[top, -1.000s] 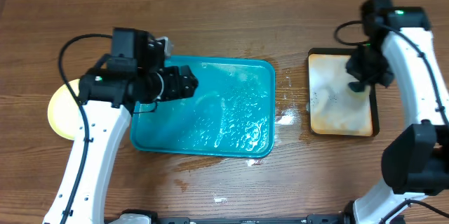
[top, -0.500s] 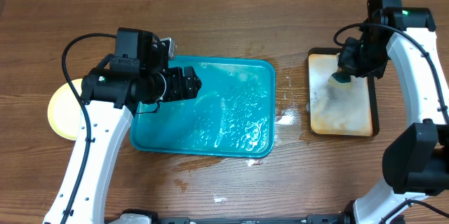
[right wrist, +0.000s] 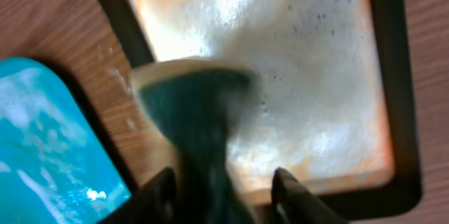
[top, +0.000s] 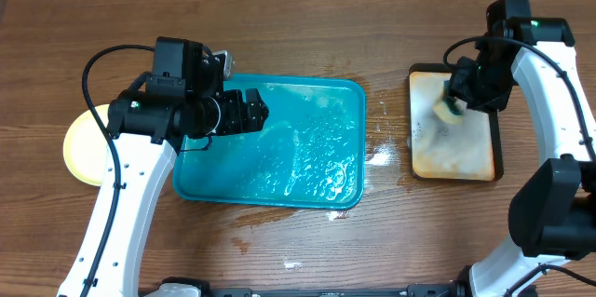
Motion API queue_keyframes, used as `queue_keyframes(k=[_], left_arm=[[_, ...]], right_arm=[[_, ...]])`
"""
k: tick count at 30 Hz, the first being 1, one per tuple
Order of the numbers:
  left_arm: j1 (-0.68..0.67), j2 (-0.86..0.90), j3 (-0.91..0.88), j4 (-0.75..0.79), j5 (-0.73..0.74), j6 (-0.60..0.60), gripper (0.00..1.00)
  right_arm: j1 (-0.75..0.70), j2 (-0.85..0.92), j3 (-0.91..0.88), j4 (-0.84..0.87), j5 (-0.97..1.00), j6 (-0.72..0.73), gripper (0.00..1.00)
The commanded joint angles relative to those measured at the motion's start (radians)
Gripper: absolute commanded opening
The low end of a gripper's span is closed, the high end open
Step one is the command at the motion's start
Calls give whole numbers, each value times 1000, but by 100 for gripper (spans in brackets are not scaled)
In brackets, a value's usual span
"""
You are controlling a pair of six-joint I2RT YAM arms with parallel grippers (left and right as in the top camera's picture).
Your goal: Clean dirty plates on tray and stack at the side
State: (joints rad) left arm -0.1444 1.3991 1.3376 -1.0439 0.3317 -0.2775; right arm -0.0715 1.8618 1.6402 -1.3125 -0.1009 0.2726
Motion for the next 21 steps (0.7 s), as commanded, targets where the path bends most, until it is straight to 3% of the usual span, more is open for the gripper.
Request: queue_keyframes(k=[1, 3, 4, 6, 12, 15, 16, 17, 21], left_arm=[[-2, 0, 8, -1, -6, 20, 96], [-2, 0, 8, -2, -6, 20, 96], [-2, 0, 8, -2, -6, 20, 97], [-2, 0, 8, -3, -6, 20, 97], [-2, 0, 8, -3, -6, 20, 96], [-2, 0, 8, -2, -6, 20, 97], [-2, 0, 8, -2, -6, 20, 97], [-2, 0, 8, -2, -6, 20, 97], [-2, 0, 8, -2, -6, 20, 97]], right_arm=[[-3, -3, -3, 2, -5, 0, 50], [-3, -3, -3, 3, -5, 0, 60], [-3, -3, -3, 3, -5, 0, 60], [-3, -3, -3, 3, -1, 0, 44], [-3, -3, -3, 3, 2, 0, 43], [-3, -3, -3, 8, 2, 0, 68], [-3, -3, -3, 11, 2, 0, 89], [-3, -3, -3, 18, 2, -1, 100], [-3, -3, 8, 30, 2, -15, 100]])
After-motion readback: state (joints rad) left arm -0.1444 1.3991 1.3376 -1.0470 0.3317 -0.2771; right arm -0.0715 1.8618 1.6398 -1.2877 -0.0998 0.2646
